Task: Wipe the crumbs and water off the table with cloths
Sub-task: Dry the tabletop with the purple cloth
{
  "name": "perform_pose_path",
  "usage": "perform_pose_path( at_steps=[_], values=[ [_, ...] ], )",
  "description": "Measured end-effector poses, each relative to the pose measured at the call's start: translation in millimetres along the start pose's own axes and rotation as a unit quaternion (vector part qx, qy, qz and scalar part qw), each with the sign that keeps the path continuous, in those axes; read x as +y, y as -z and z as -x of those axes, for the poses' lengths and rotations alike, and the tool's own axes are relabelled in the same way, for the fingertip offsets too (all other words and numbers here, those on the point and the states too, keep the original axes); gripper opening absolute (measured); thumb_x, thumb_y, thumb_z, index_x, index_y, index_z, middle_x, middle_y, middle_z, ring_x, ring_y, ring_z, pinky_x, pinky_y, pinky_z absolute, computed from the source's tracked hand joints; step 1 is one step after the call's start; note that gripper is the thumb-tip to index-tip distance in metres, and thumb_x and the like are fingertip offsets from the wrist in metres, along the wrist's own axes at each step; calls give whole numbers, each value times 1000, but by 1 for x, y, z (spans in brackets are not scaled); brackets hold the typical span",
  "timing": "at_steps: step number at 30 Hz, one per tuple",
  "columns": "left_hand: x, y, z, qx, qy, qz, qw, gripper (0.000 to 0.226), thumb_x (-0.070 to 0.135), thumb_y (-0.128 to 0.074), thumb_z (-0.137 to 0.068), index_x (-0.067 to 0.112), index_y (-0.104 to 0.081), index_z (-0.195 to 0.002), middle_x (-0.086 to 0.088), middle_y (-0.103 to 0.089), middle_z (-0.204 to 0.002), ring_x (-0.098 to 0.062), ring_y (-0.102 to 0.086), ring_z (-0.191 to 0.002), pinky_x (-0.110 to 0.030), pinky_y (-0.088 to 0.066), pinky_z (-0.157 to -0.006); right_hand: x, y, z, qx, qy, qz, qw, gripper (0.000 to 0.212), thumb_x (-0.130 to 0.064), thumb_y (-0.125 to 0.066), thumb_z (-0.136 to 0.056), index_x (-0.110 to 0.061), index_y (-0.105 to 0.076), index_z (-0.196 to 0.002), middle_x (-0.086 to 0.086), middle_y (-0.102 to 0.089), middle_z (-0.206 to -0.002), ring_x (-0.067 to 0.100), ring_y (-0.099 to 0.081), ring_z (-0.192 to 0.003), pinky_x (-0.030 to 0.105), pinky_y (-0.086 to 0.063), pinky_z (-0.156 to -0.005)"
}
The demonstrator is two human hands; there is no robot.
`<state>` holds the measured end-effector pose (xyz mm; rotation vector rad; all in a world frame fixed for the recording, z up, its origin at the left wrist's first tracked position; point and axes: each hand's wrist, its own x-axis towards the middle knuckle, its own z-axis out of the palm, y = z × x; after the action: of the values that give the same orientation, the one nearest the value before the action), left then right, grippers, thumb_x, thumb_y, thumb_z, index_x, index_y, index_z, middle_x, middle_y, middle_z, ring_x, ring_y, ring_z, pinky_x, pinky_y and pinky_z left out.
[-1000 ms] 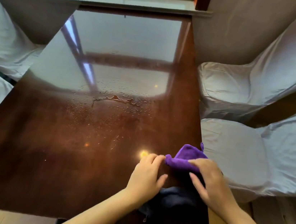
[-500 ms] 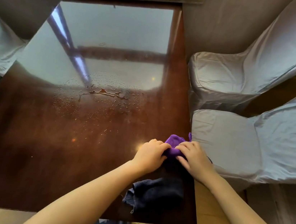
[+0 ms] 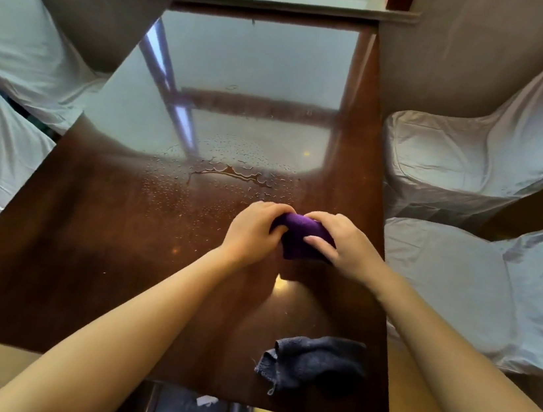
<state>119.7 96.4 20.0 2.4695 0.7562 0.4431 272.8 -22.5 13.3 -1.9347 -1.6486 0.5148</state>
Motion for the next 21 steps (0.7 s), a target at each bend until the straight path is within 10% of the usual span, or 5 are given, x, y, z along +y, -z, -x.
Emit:
perform_pose_path(
  at_steps=[13,21],
  values=[
    [-179,109,52,105,154,-48,981,50,22,-58,-88,15,-42,-135,-15,-46,-140,-30,-42,-127,-39,-30,-106,-37,-36,-84,135,-136,52,980,18,-23,-61,-85,-7,-56,-92,17,-65,-92,34,-58,-84,34,-41,-66],
    [-281,105,104,60,270,-118,954,54,34,-46,-93,22,-28,-142,-10,-24,-154,-26,-16,-142,-52,-12,-114,-40,-108,-60,40,-146,114,982,37,-34,-63,-85,-3,-52,-101,17,-52,-121,33,-45,-115,44,-39,-98]
  ],
)
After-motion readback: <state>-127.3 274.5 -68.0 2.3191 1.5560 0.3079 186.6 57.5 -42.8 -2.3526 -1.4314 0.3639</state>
